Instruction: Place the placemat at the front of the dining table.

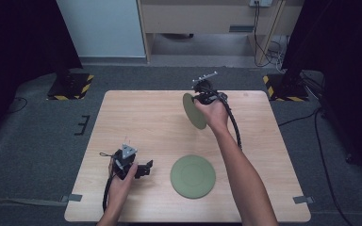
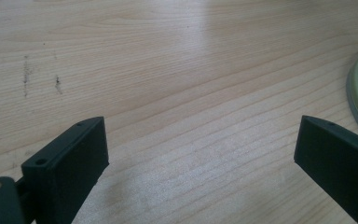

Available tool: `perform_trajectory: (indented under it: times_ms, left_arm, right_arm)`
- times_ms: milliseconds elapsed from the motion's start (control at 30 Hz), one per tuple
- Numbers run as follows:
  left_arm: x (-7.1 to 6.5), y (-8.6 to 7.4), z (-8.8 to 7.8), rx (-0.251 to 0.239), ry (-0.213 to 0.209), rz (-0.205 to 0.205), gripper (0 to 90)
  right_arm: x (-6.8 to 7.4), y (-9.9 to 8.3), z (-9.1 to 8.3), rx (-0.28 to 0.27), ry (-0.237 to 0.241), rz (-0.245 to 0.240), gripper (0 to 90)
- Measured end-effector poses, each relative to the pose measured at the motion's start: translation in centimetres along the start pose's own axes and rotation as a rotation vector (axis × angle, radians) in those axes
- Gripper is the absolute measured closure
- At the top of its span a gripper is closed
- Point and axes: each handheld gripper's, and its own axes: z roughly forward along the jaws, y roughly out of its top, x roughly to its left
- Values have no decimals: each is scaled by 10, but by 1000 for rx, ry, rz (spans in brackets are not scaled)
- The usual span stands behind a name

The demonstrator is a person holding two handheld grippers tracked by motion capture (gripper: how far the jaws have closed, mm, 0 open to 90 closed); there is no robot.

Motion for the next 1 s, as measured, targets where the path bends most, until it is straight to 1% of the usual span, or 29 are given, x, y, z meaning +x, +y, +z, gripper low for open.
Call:
perform_trajectory:
  times_ms: [167,300,400,467,500,567,633,700,733,800,867,933,1000]
  left_arm:
    - [4,-1,0,-3,7,-12,22]
    - [11,-1,-2,0,20,-23,23]
    - [19,-1,-4,-5,38,-41,23]
    - [25,0,-5,-6,50,-48,22]
    - [28,0,-7,-8,58,-54,23]
    - [31,1,-7,-10,61,-59,23]
    - [34,1,-8,-7,71,-56,21]
    - [36,2,-6,13,93,-35,21]
    - [37,3,-6,19,93,-37,24]
    - [39,3,-5,13,89,-57,22]
    - [38,5,-4,11,91,-51,23]
    - [38,5,-3,6,88,-52,20]
    - [39,5,1,17,93,-47,20]
  right_arm:
    - [7,4,8,-5,11,-7,858]
    - [6,2,13,-5,10,4,857]
    - [1,0,13,-8,4,12,857]
    - [-4,-2,13,-10,0,15,857]
    - [-9,-5,11,-10,-9,19,858]
    - [-11,-6,11,-9,-11,27,857]
    - [-19,-12,10,-15,-18,43,857]
    - [-20,-13,10,-16,-19,45,857]
    - [-23,-15,9,-15,-22,48,857]
    - [-26,-18,8,-13,-26,47,857]
    - [-30,-21,8,-14,-30,53,857]
    - [-36,-27,8,-13,-38,64,857]
    - [-39,-30,8,-11,-42,70,857]
